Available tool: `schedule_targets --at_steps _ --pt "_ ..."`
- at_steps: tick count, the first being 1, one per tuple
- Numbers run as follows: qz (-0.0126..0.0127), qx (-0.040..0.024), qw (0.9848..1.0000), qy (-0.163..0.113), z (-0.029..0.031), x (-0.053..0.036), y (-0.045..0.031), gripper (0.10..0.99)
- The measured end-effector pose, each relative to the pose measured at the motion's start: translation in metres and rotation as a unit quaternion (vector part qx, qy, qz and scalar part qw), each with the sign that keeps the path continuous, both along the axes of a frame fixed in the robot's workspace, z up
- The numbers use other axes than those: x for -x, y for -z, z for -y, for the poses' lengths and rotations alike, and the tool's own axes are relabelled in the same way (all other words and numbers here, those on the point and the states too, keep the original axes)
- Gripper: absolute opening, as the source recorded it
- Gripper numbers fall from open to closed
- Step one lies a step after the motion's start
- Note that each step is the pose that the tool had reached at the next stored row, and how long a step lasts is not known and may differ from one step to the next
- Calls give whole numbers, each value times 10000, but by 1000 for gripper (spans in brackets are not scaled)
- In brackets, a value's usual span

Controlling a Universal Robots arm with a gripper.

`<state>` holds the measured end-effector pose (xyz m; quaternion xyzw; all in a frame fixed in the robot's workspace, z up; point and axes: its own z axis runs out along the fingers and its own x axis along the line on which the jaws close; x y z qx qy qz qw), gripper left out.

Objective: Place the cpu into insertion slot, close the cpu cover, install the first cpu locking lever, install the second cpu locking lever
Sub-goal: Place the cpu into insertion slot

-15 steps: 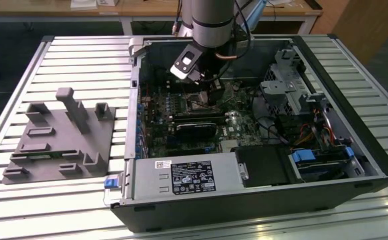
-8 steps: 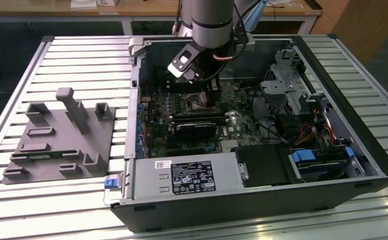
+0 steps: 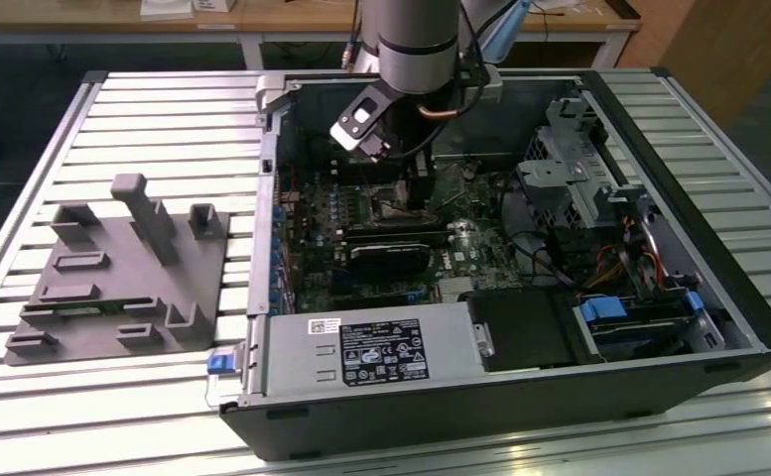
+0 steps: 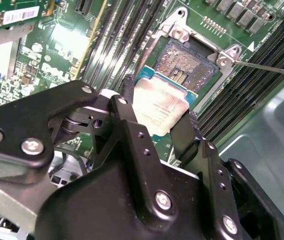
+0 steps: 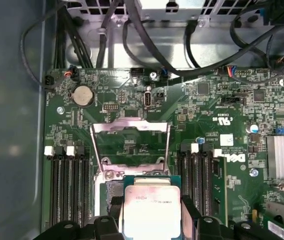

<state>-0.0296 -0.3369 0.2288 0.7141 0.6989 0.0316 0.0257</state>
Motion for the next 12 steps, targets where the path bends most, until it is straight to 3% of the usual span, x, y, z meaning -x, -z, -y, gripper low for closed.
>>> schedule_targets --at_steps 3,8,12 --pt "9 -1 10000 -1 -12 18 19 541" --pt "96 -1 10000 -25 -23 50 56 541" --pt "110 -1 9999 -77 -29 82 92 541"
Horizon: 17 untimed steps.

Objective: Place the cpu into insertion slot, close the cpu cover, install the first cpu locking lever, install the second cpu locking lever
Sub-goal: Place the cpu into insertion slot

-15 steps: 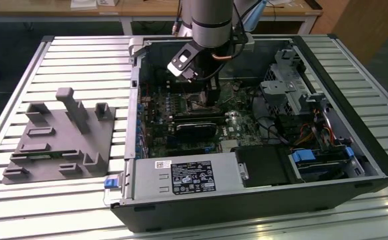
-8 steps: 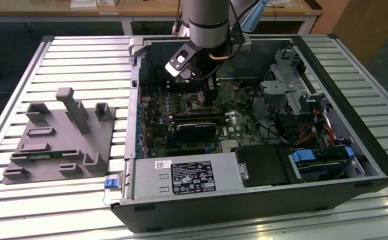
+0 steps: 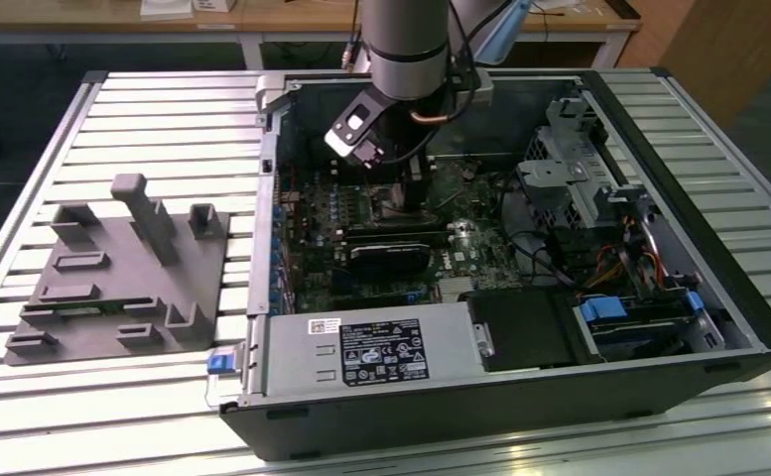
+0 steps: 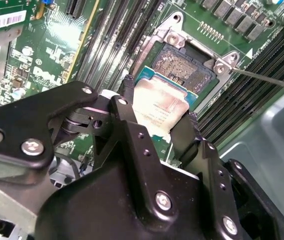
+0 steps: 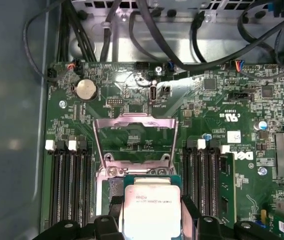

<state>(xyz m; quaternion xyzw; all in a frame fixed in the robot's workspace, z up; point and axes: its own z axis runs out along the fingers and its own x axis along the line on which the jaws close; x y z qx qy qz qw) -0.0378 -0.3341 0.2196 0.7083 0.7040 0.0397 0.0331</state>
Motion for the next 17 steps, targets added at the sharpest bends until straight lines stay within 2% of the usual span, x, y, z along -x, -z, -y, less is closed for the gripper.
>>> schedule_targets --at_steps 10,17 --pt "0 0 9999 -157 -53 71 58 541" --pt "0 -1 9999 -141 -60 84 122 541"
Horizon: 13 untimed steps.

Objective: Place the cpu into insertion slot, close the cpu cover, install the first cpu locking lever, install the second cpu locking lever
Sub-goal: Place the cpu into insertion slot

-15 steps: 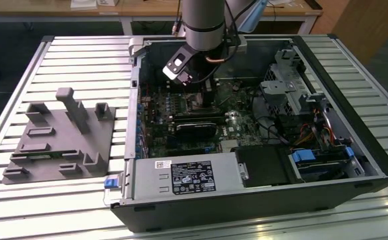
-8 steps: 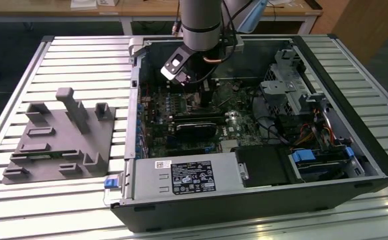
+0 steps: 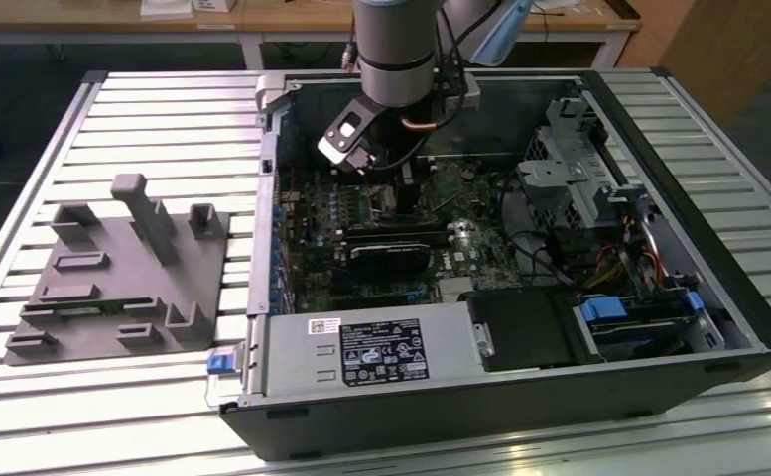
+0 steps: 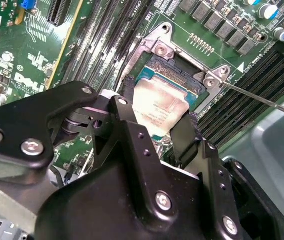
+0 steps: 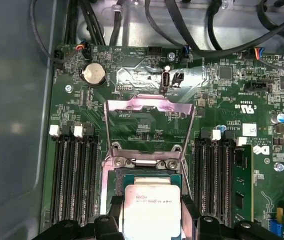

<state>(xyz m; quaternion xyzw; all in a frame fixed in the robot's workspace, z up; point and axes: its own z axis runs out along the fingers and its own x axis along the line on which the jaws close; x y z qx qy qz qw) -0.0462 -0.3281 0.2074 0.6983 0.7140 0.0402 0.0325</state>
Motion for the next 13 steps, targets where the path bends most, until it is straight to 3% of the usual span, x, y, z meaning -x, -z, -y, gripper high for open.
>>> schedule_targets --at_steps 13 --pt "0 1 9997 245 -21 13 90 541"
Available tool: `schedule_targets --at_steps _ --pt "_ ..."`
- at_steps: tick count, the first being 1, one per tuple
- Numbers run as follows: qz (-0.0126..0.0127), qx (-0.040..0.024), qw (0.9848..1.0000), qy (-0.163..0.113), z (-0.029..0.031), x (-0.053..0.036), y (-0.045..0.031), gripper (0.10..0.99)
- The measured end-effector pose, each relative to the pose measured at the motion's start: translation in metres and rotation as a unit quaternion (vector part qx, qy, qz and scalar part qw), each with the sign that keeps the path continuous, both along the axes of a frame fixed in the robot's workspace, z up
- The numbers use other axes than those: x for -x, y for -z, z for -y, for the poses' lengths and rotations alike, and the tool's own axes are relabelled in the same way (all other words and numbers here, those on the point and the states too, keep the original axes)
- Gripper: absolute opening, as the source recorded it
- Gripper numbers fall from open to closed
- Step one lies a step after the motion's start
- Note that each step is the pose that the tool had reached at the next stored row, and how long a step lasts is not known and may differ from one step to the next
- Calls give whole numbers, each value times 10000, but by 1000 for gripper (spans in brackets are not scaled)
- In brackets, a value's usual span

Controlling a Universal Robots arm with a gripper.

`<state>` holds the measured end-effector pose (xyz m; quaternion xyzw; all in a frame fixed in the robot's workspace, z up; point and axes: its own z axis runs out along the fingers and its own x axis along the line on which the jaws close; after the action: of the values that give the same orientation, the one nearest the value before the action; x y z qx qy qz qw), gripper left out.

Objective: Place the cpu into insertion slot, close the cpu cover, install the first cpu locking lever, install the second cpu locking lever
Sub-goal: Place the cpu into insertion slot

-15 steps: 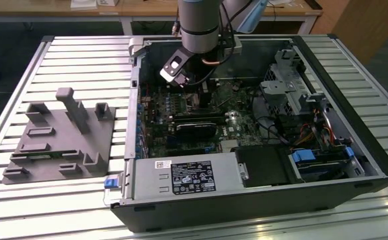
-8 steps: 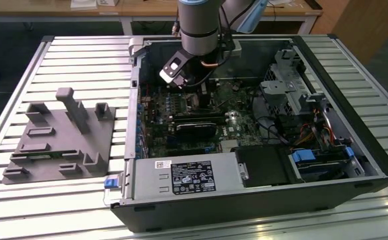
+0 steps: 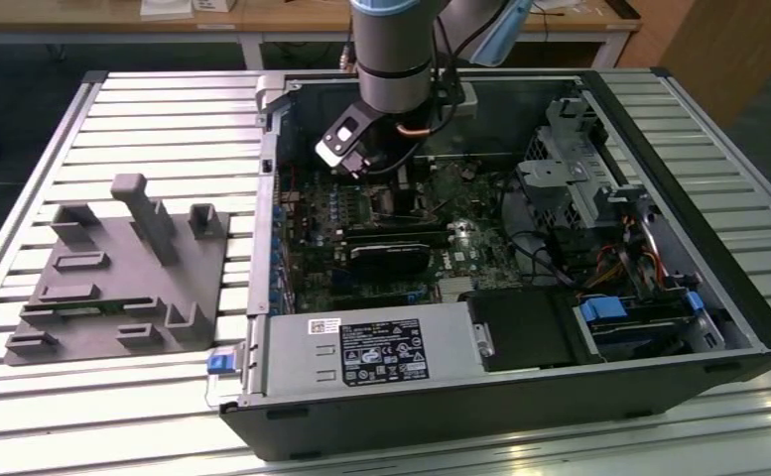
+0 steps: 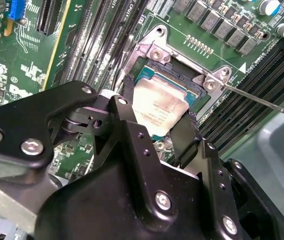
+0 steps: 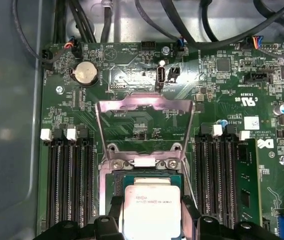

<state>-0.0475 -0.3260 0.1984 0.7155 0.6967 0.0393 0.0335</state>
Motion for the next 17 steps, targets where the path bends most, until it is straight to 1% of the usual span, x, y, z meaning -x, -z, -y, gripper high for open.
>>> schedule_targets --at_steps 9,13,17 --pt "0 -1 10000 -2 -27 15 47 541" --pt "1 -2 10000 -56 -44 14 56 541" --pt "0 -1 10000 -88 -46 15 60 541"
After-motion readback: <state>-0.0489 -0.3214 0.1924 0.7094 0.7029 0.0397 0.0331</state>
